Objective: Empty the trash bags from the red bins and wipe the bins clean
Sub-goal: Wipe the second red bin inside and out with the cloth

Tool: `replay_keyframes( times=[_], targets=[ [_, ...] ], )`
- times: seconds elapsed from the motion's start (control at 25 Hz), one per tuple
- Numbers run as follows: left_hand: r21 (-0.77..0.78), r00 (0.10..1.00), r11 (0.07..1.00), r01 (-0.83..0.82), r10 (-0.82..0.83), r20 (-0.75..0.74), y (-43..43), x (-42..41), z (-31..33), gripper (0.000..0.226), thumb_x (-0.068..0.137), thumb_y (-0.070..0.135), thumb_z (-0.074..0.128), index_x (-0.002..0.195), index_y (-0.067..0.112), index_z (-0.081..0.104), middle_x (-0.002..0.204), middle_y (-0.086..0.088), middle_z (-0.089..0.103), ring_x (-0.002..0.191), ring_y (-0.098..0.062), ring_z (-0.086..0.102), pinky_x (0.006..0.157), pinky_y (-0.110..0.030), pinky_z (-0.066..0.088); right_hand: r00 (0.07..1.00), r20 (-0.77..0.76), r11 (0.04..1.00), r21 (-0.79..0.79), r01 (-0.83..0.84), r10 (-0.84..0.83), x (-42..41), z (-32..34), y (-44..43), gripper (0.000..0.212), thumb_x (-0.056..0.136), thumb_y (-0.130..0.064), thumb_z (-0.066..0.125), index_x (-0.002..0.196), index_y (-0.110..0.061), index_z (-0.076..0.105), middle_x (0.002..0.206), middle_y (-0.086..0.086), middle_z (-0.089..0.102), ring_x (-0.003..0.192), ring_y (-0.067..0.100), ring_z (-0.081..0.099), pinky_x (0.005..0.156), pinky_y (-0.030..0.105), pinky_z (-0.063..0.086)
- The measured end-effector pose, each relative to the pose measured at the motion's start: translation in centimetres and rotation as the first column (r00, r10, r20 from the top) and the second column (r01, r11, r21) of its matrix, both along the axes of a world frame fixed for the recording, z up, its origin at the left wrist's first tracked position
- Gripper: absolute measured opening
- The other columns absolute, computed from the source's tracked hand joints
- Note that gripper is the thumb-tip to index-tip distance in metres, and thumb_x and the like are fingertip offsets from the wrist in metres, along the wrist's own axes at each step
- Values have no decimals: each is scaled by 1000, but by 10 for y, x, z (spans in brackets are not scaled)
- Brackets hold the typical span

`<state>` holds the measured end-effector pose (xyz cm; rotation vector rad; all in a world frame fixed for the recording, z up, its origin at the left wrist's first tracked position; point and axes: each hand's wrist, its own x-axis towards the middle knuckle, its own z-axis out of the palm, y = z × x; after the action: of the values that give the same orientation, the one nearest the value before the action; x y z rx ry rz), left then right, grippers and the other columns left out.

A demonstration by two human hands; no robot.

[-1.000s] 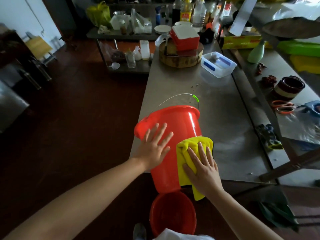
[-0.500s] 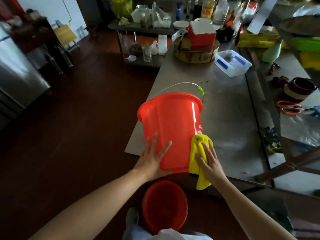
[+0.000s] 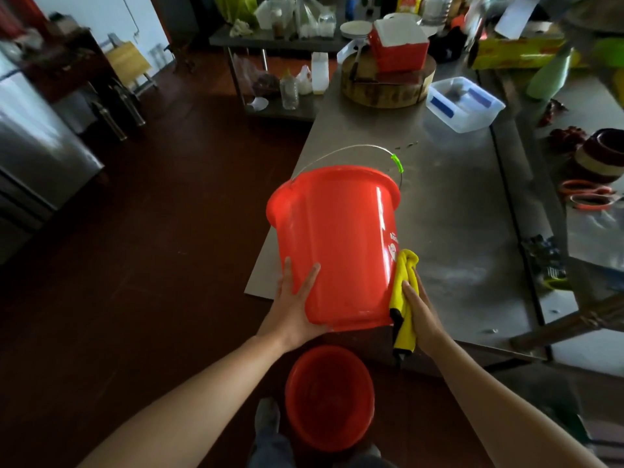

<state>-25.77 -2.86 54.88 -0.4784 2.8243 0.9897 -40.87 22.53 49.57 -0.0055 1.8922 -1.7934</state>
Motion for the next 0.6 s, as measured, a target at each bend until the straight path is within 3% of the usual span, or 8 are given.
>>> replay_keyframes(
  times=[0.08, 0.2, 0.32, 0.4, 0.48, 0.6],
  targets=[
    [24, 999, 1000, 3, -2, -35, -9, -10, 16, 119, 67, 71, 77, 145, 67, -12, 160, 8, -34, 154, -32, 3, 116, -59, 32, 999, 28, 998, -67, 17, -16, -4, 14, -8, 76, 83, -65, 66, 151, -47, 37, 152, -2, 49, 129, 21, 56, 111, 51, 43],
    [39, 994, 997, -59, 63, -90, -27, -35, 60, 103, 68, 80, 67, 146, 68, 1, 168, 3, -7, 150, -28, 22, 115, -37, 30, 1000, -16, 994, -108, -14, 13, -22, 61, -18, 78, 75, -67, 72, 145, -46, 47, 141, -5, 60, 125, 17, 61, 110, 47, 45],
    [14, 981, 984, -179, 180, -74, -45, -69, 110, 90, 68, 91, 50, 146, 64, 15, 161, -2, 33, 141, -30, 43, 116, -44, 36, 983, -138, 991, -51, -126, 118, -52, 125, -32, 76, 64, -75, 76, 134, -56, 54, 129, -5, 69, 116, 18, 67, 102, 43, 51],
    [-48, 972, 973, -227, 224, -68, -57, -87, 138, 87, 71, 93, 41, 148, 57, 25, 149, -2, 51, 133, -32, 52, 111, -46, 42, 962, -217, 984, 91, -152, 168, -69, 170, -44, 71, 62, -77, 74, 128, -66, 52, 127, -10, 68, 111, 14, 68, 101, 39, 51],
    [-81, 973, 969, -233, 231, -24, -67, -99, 145, 83, 78, 89, 37, 149, 47, 36, 146, -2, 55, 131, -33, 54, 109, -43, 43, 928, -275, 938, 307, -164, 252, -85, 196, -61, 75, 67, -75, 68, 138, -63, 44, 137, -12, 60, 119, 12, 61, 105, 35, 45],
    [-112, 966, 968, -225, 237, 105, -76, -101, 127, 66, 91, 73, 44, 145, 36, 48, 144, -5, 57, 129, -33, 55, 104, -39, 47, 817, -229, 672, 700, -240, 530, -86, 196, -97, 78, 86, -67, 61, 154, -48, 29, 151, 5, 47, 130, 28, 51, 107, 38, 42]
  ],
)
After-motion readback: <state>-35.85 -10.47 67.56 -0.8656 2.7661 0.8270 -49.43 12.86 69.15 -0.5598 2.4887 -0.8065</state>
